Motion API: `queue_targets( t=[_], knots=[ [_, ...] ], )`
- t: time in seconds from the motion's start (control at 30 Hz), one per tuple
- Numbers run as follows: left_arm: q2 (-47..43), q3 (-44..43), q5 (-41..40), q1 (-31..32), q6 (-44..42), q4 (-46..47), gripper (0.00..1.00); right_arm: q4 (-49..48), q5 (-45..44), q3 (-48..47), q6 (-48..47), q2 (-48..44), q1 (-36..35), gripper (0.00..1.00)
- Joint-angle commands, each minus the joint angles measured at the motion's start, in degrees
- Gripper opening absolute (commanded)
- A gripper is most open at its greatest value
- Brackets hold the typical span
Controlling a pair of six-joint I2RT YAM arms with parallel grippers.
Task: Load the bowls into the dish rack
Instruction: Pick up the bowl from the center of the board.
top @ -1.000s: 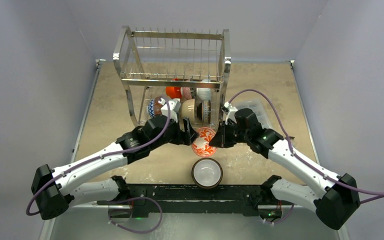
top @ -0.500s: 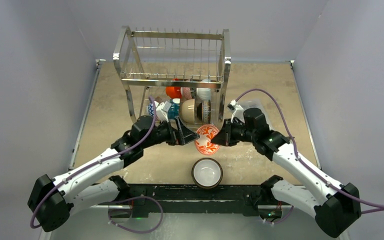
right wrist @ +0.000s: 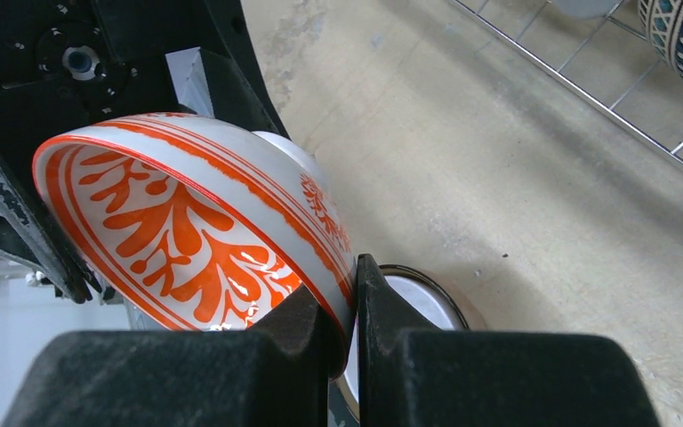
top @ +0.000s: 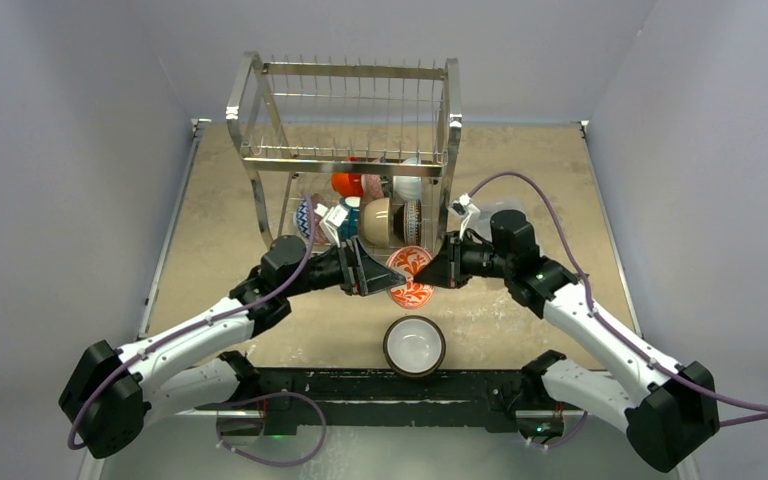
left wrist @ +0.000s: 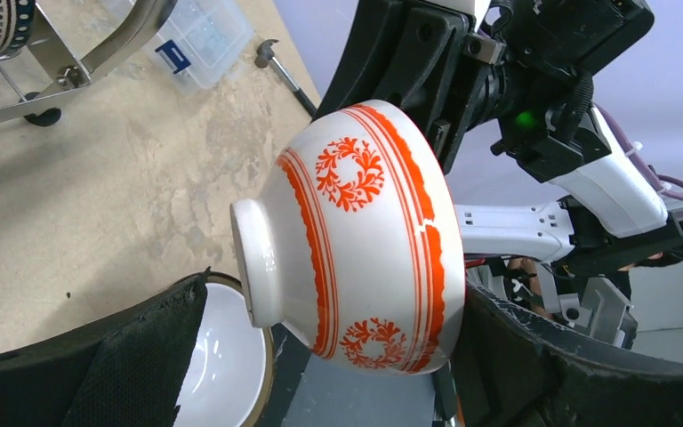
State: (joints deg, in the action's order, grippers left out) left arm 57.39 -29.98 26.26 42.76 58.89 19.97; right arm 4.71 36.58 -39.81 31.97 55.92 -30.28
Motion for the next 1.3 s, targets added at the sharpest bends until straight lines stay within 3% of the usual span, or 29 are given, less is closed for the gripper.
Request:
queue_targets(
  t=[0.0,0.37,0.77,0.97,1.13,1.27],
  knots=[
    [1.23,1.08,1.32,-0.29,-1.39,0.73,0.98,-11.54,7.37,-4.07,2.43,0.17,-0.13,0.0],
    [3.58,-1.19,-0.22,-0.2,2.25,0.76,0.98,-7.13,2.05,-4.89,0.08,1.75,-0.18,0.0],
    [7.39,-3.82,-1.26,1.32,0.17,0.6,0.83,-6.02,2.27,-4.78,-0.86,3.4,-0.26,0.0],
    [9.05,-5.25,-1.2,2.38,-0.96,0.47,0.65,-4.92,2.15,-4.4,-1.13,4.72,-0.22,0.0],
    [9.94,-5.85,-0.79,2.87,-1.88,0.14,0.33,-3.52,2.02,-4.79,-1.42,5.83,-0.22,0.0],
    [9.83,-5.82,-1.1,2.98,-2.13,-0.12,0.26,-3.42,2.38,-5.17,-1.38,6.11,-0.24,0.02]
  ],
)
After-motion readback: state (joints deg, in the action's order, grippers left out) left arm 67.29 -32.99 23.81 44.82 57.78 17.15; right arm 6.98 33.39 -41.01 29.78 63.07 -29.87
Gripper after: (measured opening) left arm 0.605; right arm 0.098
